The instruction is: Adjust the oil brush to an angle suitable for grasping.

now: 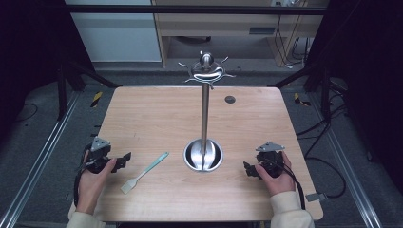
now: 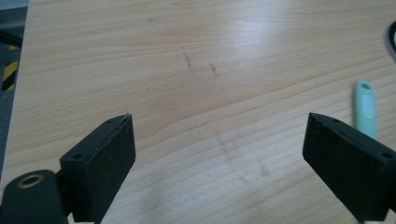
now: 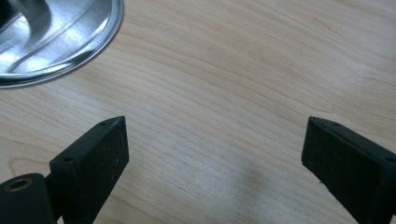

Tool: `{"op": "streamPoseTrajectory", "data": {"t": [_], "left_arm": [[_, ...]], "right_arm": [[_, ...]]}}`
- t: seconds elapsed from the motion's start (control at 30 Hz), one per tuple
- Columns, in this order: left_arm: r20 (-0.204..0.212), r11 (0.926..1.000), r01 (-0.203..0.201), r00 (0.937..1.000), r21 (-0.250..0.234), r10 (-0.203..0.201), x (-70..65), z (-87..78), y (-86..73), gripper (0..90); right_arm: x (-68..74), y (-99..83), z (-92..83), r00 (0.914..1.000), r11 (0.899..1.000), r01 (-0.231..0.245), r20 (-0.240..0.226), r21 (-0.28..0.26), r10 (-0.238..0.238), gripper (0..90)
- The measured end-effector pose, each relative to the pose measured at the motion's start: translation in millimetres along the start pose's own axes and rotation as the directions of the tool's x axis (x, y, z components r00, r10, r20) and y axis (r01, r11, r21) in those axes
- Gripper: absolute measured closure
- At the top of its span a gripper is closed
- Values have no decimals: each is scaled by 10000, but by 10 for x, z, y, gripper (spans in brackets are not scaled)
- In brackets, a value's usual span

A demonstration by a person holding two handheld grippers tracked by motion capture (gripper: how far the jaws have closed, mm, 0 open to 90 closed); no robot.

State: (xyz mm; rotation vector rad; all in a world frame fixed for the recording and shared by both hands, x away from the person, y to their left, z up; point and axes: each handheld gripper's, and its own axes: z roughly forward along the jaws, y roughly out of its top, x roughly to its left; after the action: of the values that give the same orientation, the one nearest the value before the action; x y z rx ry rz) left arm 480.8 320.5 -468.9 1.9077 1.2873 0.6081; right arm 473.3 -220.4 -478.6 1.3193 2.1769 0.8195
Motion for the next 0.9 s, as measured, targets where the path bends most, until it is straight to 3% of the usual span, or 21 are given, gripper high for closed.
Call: {"op": "streamPoseTrajectory", "data": {"t": [0.1, 0.3, 0.33, 0.37, 0.4, 0.43, 0.47, 0.53, 0.57, 0.6, 0.63, 0.67, 0.7, 0.73, 0.77, 0.8, 0.87, 0.9], "left_arm": [[134, 9998, -185, 9997, 18, 184, -83, -11, 22, 121], [600, 9975, -702, 9957, -96, 707, -292, -26, 97, 261], [928, 9946, -1026, 9903, -135, 1034, -400, -28, 124, 339], [928, 9946, -1026, 9903, -135, 1034, -400, -28, 124, 378], [1230, 9896, -1438, 9820, -30, 1431, -497, -18, 146, 420], [1230, 9896, -1438, 9820, -30, 1431, -497, -18, 146, 454], [1397, 9858, -1677, 9761, -12, 1662, -565, -2, 155, 491], [1951, 9775, -2108, 9591, 92, 2050, -710, 58, 162, 557], [2114, 9756, -2188, 9544, 156, 2107, -744, 77, 161, 597], [2114, 9756, -2188, 9544, 156, 2107, -744, 77, 161, 625], [2561, 9679, -2489, 9384, 356, 2319, -833, 140, 160, 654], [2561, 9679, -2489, 9384, 356, 2319, -833, 140, 160, 686], [2959, 9640, -2611, 9258, 500, 2354, -900, 190, 160, 711], [3123, 9610, -2706, 9191, 570, 2403, -936, 212, 162, 738], [3123, 9610, -2706, 9191, 570, 2403, -936, 212, 162, 765], [3255, 9591, -2765, 9139, 614, 2426, -980, 239, 165, 790], [3180, 9500, -3037, 9098, 726, 2666, -1039, 292, 172, 838], [3123, 9488, -3065, 9110, 763, 2692, -1050, 311, 169, 852]], "right_arm": [[-3, -1, -10, 10000, 10000, 33, 28, -36, -33, 81], [-7, -2, -11, 10000, 10000, 4, 16, -42, -4, 81], [-8, -2, -8, 10000, 10000, 17, 15, -43, -17, 81], [-9, -1, -7, 10000, 10000, 22, 13, -28, -22, 81], [-9, -1, -6, 10000, 10000, 23, 16, -23, -23, 81], [-9, 0, -6, 10000, 10000, 23, 18, -21, -23, 81], [-9, 0, -6, 10000, 10000, 25, 18, -23, -25, 81], [-6, -1, -7, 10000, 10000, 5, 18, -22, -5, 82], [-6, -1, -7, 10000, 10000, 5, 18, -14, -5, 82], [-6, -1, -7, 10000, 10000, 11, 23, 0, -11, 81], [-9, -2, -5, 10000, 10000, 43, 30, -5, -43, 82], [-7, -1, -3, 10000, 10000, 25, 35, 1, -25, 82], [-6, -1, -3, 10000, 10000, 16, 27, 7, -16, 82], [-6, -2, -2, 10000, 10000, 20, 26, 11, -20, 82], [-6, -2, -2, 10000, 10000, 23, 27, 10, -23, 82], [-7, -2, -2, 10000, 10000, 15, 35, 14, -15, 82], [-9, -4, -1, 10000, 10000, 8, 33, 7, -8, 82], [-10, -5, 0, 10000, 10000, 14, 33, 2, -14, 82]]}}
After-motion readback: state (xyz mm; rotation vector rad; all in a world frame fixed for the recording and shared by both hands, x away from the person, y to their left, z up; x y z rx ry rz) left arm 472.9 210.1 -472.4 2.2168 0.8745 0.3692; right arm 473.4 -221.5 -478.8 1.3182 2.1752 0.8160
